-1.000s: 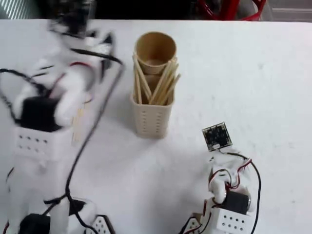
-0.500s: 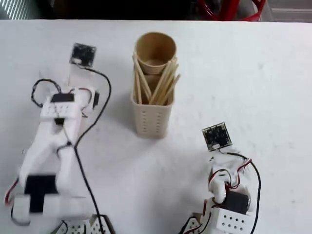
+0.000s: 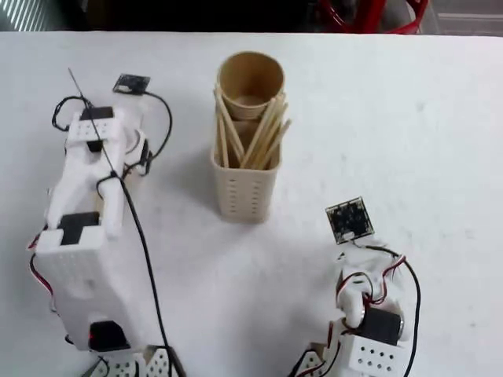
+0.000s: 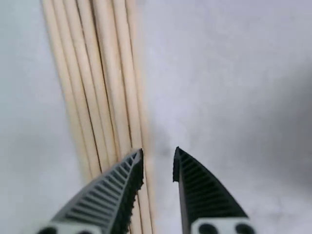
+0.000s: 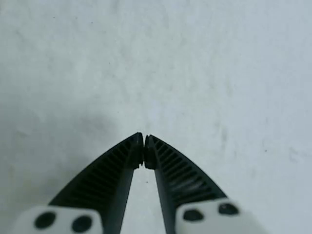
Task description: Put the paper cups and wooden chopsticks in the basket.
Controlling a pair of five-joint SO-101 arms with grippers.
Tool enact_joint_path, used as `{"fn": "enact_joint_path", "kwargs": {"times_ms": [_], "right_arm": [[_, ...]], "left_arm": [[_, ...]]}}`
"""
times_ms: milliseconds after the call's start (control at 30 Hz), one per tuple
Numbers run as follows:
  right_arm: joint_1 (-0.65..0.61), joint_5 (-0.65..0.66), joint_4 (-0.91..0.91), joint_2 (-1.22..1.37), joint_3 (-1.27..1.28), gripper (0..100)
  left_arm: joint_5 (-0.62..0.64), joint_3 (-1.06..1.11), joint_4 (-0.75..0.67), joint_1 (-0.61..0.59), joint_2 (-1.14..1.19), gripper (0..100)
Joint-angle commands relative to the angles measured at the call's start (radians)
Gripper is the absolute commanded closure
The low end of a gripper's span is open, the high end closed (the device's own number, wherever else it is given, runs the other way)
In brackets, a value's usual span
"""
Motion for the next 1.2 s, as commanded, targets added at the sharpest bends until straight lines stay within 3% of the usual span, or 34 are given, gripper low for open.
{"fn": "enact_joint_path", "kwargs": {"times_ms": [0,400,1167], "right_arm": [[0.004,0.0,-0.002,-0.002,0.009,98.1],[0.004,0.0,-0.002,-0.002,0.009,98.1],[0.004,0.0,-0.002,-0.002,0.009,98.1]], "left_arm": [[0.005,-0.051,0.014,-0.012,-0.042,88],[0.006,-0.012,-0.021,-0.054,-0.058,88],[-0.052,-0.061,-0.002,0.035,0.064,88]]}}
